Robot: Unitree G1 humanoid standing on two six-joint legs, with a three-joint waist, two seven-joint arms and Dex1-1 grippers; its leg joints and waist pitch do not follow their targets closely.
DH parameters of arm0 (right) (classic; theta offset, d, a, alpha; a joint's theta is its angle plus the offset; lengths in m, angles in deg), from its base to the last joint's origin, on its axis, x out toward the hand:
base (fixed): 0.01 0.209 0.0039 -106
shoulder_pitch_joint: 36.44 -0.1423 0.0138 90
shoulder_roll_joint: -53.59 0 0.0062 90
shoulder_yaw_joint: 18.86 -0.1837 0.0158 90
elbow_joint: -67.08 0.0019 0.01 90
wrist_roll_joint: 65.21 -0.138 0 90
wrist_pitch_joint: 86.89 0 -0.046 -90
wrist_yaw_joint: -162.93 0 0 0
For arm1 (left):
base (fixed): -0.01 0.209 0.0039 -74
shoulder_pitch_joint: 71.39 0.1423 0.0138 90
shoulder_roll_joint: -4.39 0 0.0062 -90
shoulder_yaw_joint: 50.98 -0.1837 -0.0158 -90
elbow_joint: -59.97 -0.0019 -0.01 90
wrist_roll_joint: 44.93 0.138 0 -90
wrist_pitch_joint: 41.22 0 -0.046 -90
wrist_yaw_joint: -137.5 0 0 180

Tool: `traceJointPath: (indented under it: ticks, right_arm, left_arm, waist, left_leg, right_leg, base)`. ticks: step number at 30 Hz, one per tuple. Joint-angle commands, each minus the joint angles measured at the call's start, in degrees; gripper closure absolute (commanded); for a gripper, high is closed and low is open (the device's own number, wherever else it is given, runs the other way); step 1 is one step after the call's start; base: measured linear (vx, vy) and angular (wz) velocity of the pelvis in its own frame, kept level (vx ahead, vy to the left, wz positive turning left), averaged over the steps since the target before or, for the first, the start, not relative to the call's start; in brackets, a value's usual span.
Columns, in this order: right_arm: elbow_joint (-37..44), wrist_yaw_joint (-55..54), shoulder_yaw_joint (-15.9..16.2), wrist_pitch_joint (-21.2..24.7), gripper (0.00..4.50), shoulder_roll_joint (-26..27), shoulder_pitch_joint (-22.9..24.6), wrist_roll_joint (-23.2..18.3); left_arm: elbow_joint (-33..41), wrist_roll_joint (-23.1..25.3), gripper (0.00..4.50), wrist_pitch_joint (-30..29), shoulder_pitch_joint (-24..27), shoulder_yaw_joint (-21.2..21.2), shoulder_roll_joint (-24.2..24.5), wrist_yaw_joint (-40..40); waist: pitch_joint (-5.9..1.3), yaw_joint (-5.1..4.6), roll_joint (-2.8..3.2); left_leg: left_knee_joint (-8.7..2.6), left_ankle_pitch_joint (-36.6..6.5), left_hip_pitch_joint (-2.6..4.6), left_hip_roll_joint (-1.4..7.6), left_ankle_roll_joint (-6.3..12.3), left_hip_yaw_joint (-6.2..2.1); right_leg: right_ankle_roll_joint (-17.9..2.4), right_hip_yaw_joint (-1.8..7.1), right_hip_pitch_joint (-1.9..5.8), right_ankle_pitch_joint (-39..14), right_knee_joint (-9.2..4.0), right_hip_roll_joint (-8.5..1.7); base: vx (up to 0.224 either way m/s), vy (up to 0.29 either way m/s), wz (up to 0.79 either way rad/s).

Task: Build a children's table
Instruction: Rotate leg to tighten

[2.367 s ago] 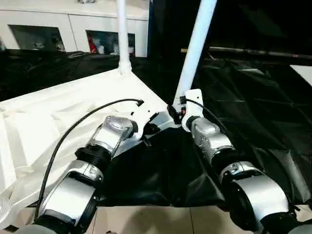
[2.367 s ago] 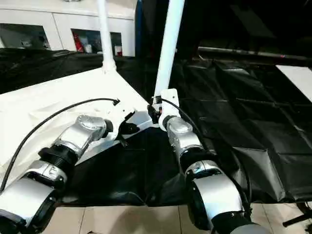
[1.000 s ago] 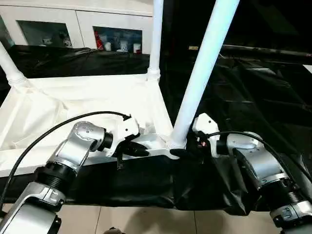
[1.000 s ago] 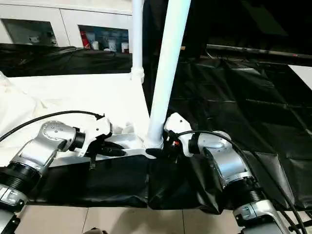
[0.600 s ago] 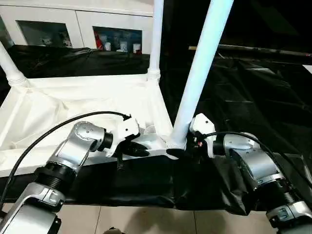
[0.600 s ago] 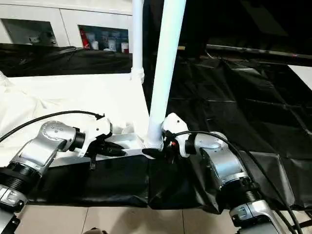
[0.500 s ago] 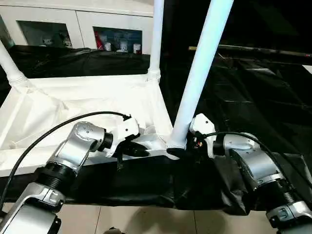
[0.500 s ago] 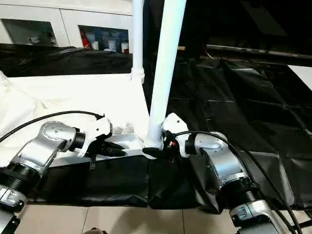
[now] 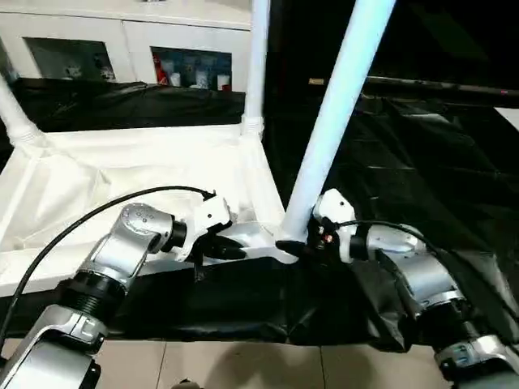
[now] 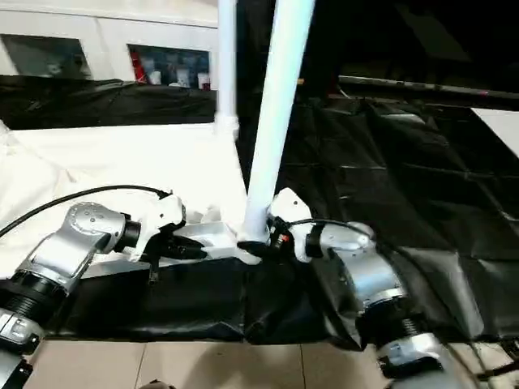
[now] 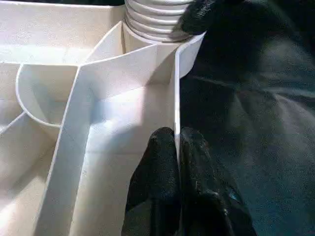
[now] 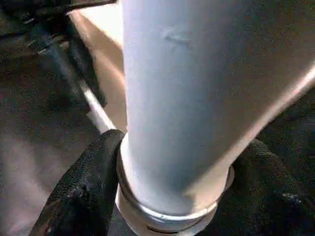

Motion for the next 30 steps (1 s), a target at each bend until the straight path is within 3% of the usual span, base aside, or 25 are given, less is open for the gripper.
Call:
traceJointPath:
  ticks: [1, 3, 7, 9, 11, 12, 14, 16, 22, 24, 26, 30]
  right_arm:
    - [-5.85, -11.00, -3.81, 1.53, 1.75, 1.86, -0.29, 1.23]
    - [-8.91, -18.53, -5.99, 2.15, 1.75, 4.50, -0.75, 1.21]
    - [-13.95, -30.83, -8.76, 3.03, 1.75, 9.37, -1.97, 1.35]
    - [-17.74, -37.96, -9.52, 3.41, 1.75, 13.50, -4.75, 1.36]
    - [-19.18, -39.82, -9.63, 3.26, 1.75, 14.83, -5.93, 1.45]
    - [-20.85, -40.99, -9.79, 2.67, 1.75, 15.98, -7.21, 1.58]
    - [-22.36, -40.32, -9.66, 1.13, 1.75, 16.62, -8.39, 1.75]
    - [-22.97, -39.25, -9.96, -0.40, 1.20, 16.90, -9.02, 1.39]
    - [-21.83, -34.01, -10.14, -4.72, 0.80, 15.73, -10.03, 0.27]
    - [-20.08, -29.93, -9.31, -6.47, 0.80, 14.05, -9.88, 0.30]
    - [-18.93, -27.63, -8.88, -6.71, 0.80, 13.13, -9.58, 0.14]
    - [-11.07, -11.16, -5.19, -5.39, 0.80, 5.97, -5.83, -1.20]
  left_arm:
    - [-1.12, -0.33, 4.50, -0.99, -1.05, 0.31, -2.69, -2.32]
    - [-4.13, 0.36, 4.50, -1.71, -2.40, 1.40, -4.94, -7.42]
    - [-10.09, 1.63, 4.50, -2.90, -5.31, 3.15, -9.70, -17.43]
    - [-14.32, 3.23, 4.50, -3.16, -8.07, 3.31, -13.41, -25.19]
    - [-15.54, 4.12, 4.50, -2.81, -8.91, 2.82, -14.30, -27.19]
    - [-16.52, 4.73, 4.50, -2.65, -9.57, 2.68, -15.10, -28.47]
    - [-16.95, 5.36, 4.50, -2.00, -9.85, 2.26, -15.21, -28.07]
    - [-17.39, 5.46, 4.50, -1.50, -9.88, 2.39, -14.92, -27.62]
    - [-16.84, 4.99, 4.50, 0.25, -8.76, 2.17, -12.47, -24.25]
    - [-16.05, 4.80, 4.50, 1.46, -8.00, 1.89, -11.13, -21.57]
    - [-15.45, 4.71, 4.50, 2.04, -7.55, 1.67, -10.46, -20.16]
    - [-10.20, 2.58, 4.50, 2.02, -4.14, 0.27, -5.69, -9.39]
  waist:
    - [-3.45, -0.14, 0.02]
    - [-3.18, -0.62, 0.30]
    - [-3.13, -0.97, 0.06]
    - [-3.07, -1.23, 0.14]
    - [-3.16, -1.26, 0.29]
    - [-3.23, -1.29, 0.24]
    - [-3.28, -1.18, 0.21]
    - [-3.32, -1.12, 0.20]
    - [-3.38, -1.20, 0.10]
    - [-3.43, -1.20, -0.29]
    - [-3.48, -1.22, -0.13]
    - [-3.51, -0.98, -0.11]
  left_leg:
    - [-3.81, -14.98, 1.14, 0.72, -0.17, 0.22]
    - [-4.07, -17.17, 1.37, 0.66, -1.63, 0.15]
    - [-4.17, -20.39, 1.72, 0.44, -2.40, -0.18]
    - [-4.25, -20.81, 1.64, 0.32, -2.34, -0.25]
    - [-4.18, -21.98, 1.94, 0.33, -2.53, -0.28]
    - [-4.25, -21.70, 1.75, 0.35, -2.36, -0.33]
    - [-4.24, -21.06, 1.61, 0.34, -1.91, -0.30]
    - [-4.26, -20.39, 1.42, 0.37, -1.54, -0.24]
    - [-4.29, -19.19, 1.10, 0.40, -0.65, -0.20]
    - [-4.20, -17.91, 0.85, 0.39, -0.14, -0.16]
    - [-4.15, -16.98, 0.92, 0.48, 0.22, -0.09]
    - [-4.01, -14.21, 0.86, 0.69, 1.79, 0.04]
  right_leg:
    - [-11.67, 1.68, 2.62, -11.27, -4.03, -2.61]
    - [-10.88, 1.73, 2.17, -15.56, -4.48, -2.69]
    - [-9.04, 1.62, 2.15, -21.26, -5.15, -2.74]
    - [-8.67, 1.64, 2.04, -21.42, -5.22, -2.66]
    - [-8.00, 1.67, 1.77, -23.07, -5.54, -2.75]
    - [-7.95, 1.65, 1.88, -22.22, -5.46, -2.76]
    - [-7.87, 1.64, 2.04, -20.44, -5.37, -2.69]
    - [-8.16, 1.65, 2.17, -18.87, -5.27, -2.73]
    - [-8.96, 1.59, 2.47, -17.33, -5.07, -2.74]
    - [-9.11, 1.51, 2.68, -17.02, -4.98, -2.78]
    - [-9.58, 1.59, 2.64, -15.68, -4.89, -2.81]
    - [-10.97, 1.64, 2.95, -10.72, -4.37, -2.62]
  base:
    - [0.000, 0.000, 0.00]
    - [0.000, 0.000, 0.00]
    - [0.000, 0.000, 0.00]
    - [0.000, 0.000, 0.00]
    - [0.000, 0.000, 0.00]
    - [0.000, 0.000, 0.00]
    - [0.000, 0.000, 0.00]
    - [0.000, 0.000, 0.00]
    - [0.000, 0.000, 0.00]
    - [0.000, 0.000, 0.00]
    - [0.000, 0.000, 0.00]
    - [0.000, 0.000, 0.00]
